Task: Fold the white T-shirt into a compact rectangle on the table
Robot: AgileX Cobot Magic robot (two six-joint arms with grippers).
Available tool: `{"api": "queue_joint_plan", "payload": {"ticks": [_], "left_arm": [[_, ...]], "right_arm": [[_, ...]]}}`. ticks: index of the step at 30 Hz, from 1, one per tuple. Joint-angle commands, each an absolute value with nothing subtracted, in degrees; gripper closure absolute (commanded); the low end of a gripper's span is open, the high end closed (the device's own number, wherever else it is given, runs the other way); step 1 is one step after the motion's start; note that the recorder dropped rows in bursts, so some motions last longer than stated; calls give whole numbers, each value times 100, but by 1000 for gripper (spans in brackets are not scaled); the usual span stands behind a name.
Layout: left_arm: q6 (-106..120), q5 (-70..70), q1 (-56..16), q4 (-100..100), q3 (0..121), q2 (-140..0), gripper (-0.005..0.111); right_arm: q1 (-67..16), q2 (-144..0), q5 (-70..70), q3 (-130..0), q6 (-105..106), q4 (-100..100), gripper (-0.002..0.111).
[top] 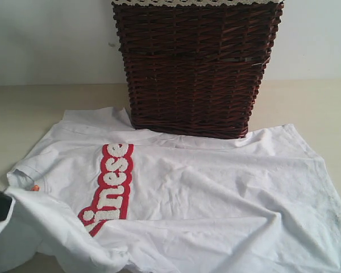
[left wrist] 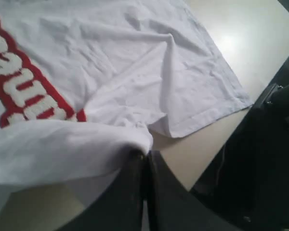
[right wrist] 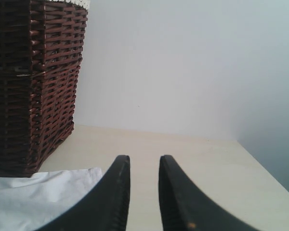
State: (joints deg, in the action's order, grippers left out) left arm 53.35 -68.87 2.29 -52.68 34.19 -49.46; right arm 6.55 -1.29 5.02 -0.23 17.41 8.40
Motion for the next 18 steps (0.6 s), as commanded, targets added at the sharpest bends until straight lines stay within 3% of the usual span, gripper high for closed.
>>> {"api": "queue_joint_plan", "payload": {"ticks": [1, 18], "left_arm": [[4698, -6996, 231, -5321, 2876, -4469, 107], [2226, -6788, 231, -5209, 2295, -3146, 107]], "right_arm": [[635, -129, 462, 0, 1773, 859, 85], [635, -129, 462, 0, 1773, 859, 85]]}}
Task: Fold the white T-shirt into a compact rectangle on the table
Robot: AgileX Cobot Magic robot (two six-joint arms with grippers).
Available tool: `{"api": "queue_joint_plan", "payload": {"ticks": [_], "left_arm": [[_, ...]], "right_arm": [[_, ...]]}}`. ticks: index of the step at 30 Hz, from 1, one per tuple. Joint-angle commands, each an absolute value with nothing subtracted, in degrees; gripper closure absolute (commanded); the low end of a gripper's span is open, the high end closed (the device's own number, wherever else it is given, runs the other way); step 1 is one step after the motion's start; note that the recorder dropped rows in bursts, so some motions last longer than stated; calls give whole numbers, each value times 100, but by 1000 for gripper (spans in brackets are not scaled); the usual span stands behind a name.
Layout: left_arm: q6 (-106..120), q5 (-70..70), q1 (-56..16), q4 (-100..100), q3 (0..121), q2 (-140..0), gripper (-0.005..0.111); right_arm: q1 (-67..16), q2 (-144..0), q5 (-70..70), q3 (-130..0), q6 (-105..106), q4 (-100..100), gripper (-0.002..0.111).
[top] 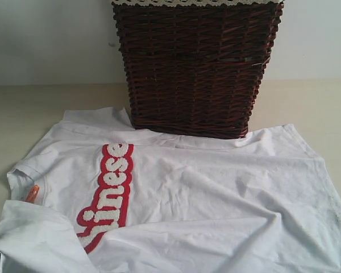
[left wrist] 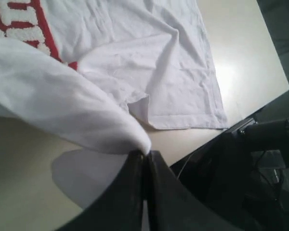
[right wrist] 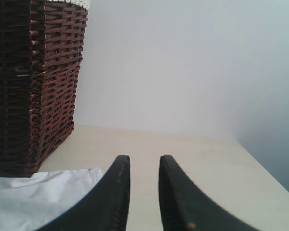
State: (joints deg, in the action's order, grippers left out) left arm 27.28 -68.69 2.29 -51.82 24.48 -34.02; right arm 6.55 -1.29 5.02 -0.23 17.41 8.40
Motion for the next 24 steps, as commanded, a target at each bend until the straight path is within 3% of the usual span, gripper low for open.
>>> {"api": "queue_joint_plan", "payload": {"ticks": [1, 21, 22, 24], "left_arm": [[2170, -6800, 231, -5209, 2240, -3060, 107], [1827, -6996, 231, -5310, 1121, -2466, 106], [1814, -6996, 231, -5321, 1121, -2466, 97], [1729, -6996, 231, -5505, 1043, -2466, 62]], "right_arm": [[635, -129, 462, 0, 1773, 859, 85], [635, -129, 462, 0, 1773, 859, 85], [635, -129, 462, 0, 1773, 859, 85], [635, -129, 462, 0, 1773, 859, 85]]}}
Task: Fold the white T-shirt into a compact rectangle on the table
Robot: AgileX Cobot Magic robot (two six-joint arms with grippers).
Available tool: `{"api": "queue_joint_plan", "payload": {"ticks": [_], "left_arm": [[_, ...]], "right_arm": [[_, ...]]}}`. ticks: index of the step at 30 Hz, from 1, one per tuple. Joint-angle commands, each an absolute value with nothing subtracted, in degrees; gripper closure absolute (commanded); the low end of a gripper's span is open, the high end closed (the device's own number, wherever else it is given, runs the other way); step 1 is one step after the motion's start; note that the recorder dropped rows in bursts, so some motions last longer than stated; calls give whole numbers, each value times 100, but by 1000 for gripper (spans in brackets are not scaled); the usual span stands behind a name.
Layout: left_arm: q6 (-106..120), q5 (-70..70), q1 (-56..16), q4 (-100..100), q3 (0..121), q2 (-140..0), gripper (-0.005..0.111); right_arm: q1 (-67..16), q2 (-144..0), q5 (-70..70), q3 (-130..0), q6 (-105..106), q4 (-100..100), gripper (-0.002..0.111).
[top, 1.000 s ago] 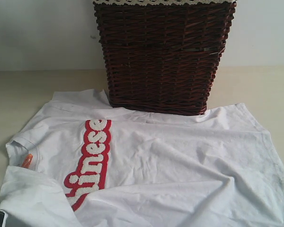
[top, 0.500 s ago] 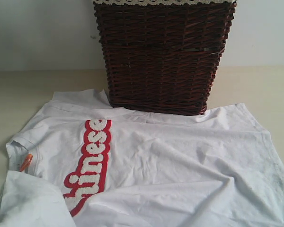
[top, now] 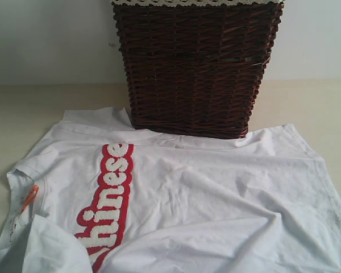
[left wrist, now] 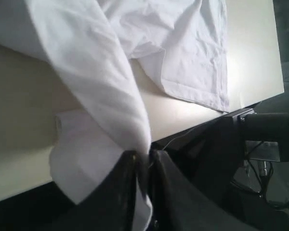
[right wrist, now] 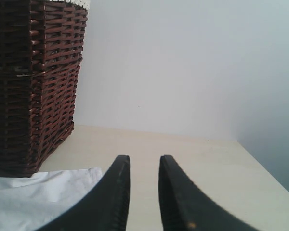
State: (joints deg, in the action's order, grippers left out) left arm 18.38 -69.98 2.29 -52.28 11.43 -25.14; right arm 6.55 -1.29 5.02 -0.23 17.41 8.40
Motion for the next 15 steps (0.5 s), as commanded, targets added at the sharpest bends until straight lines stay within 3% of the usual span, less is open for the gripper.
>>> {"api": "queue_joint_plan", "payload": {"ticks": [1, 3, 5, 6, 7, 15], "left_arm": [[1729, -6996, 231, -5713, 868, -2466, 55], [1716, -6996, 231, -5796, 690, -2441, 56], [1657, -6996, 231, -5771, 692, -2441, 74], [1657, -6996, 231, -5771, 692, -2441, 96], [1632, -6996, 231, -5771, 692, -2441, 106], [1371, -6996, 231, -6351, 704, -2441, 107]], "right_arm": [[635, -129, 462, 0, 1773, 859, 85], [635, -129, 462, 0, 1773, 859, 85], [635, -129, 462, 0, 1773, 859, 85], [635, -129, 462, 0, 1773, 859, 85], [635, -129, 462, 0, 1773, 859, 85], [635, -129, 462, 0, 1773, 859, 85]]}}
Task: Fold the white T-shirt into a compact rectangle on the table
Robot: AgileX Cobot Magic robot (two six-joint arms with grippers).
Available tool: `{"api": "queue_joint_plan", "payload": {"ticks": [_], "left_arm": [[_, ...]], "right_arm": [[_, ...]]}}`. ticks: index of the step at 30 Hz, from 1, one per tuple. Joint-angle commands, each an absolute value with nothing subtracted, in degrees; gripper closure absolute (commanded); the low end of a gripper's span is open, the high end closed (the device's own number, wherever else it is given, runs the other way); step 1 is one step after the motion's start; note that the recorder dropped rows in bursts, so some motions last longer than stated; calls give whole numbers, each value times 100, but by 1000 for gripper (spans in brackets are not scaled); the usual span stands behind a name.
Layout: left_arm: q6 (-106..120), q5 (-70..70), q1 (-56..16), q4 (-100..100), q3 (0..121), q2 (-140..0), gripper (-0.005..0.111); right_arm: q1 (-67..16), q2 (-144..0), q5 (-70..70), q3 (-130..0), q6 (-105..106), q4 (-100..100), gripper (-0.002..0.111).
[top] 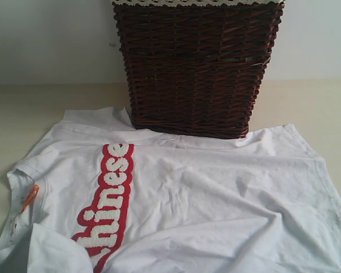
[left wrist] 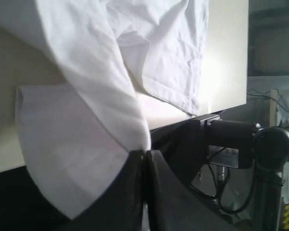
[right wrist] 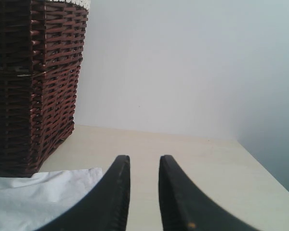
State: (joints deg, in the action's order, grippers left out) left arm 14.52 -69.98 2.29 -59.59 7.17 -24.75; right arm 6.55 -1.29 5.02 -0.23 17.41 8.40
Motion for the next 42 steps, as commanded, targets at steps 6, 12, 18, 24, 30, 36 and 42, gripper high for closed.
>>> {"api": "queue_joint_plan", "payload": {"ticks": [6, 12, 18, 24, 30, 36, 42], "left_arm": [[1438, -6996, 231, -5612, 1493, -2441, 107], [1456, -6996, 231, -4973, 1630, -2280, 107], [1415, -6996, 231, -4707, 1630, -2126, 107], [1285, -6996, 231, -4693, 1630, -2126, 107], [1285, -6996, 231, -4693, 1619, -2126, 78], [1131, -6996, 231, -4761, 1619, -2126, 34], [1214, -5798, 231, -5009, 2153, -2165, 31]], "right_arm": [[635, -129, 462, 0, 1773, 859, 85], [635, -129, 462, 0, 1773, 859, 85], [635, -129, 462, 0, 1773, 859, 85], [635, -129, 462, 0, 1773, 859, 85], [635, -129, 462, 0, 1773, 859, 85], [635, -129, 462, 0, 1773, 859, 85], [635, -129, 462, 0, 1773, 859, 85]]}}
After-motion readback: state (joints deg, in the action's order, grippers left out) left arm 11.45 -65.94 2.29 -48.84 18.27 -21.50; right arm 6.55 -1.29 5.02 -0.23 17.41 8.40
